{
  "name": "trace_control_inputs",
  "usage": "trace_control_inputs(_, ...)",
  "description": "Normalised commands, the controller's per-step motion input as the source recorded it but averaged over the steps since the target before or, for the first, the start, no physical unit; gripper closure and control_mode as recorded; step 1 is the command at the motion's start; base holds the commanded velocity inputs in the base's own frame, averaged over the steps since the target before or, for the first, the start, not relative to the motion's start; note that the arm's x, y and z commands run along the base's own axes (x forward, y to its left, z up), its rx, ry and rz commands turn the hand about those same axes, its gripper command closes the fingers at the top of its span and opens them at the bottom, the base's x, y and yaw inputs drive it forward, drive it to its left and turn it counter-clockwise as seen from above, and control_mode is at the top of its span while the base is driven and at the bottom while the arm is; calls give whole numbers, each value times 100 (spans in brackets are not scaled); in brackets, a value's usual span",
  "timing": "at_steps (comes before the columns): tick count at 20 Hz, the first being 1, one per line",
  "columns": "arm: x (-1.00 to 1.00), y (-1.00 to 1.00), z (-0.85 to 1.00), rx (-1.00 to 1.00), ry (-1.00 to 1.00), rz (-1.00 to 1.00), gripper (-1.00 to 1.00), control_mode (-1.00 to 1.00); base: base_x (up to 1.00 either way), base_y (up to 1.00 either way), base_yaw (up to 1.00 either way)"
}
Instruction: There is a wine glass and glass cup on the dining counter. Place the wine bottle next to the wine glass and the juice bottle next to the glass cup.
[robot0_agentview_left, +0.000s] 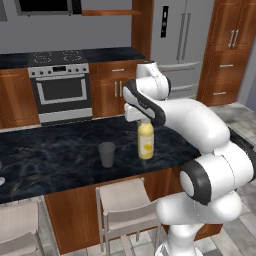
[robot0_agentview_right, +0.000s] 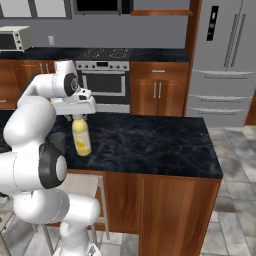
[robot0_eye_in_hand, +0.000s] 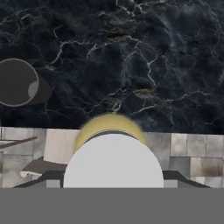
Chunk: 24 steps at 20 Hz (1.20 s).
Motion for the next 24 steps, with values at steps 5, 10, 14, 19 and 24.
trace_control_inputs(5,15,11,-14,3,-11,0,100,-100,0,0,0)
trace_control_inputs(10,20,2,-17,6,-10,0,100,-100,0,0,0)
trace_control_inputs(14,17,4,-14,8,-4,0,100,-100,0,0,0)
trace_control_inputs(19,17,14,-13,5,0,0,100,-100,0,0,0)
trace_control_inputs(24,13,24,-16,0,0,0,100,-100,0,0,0)
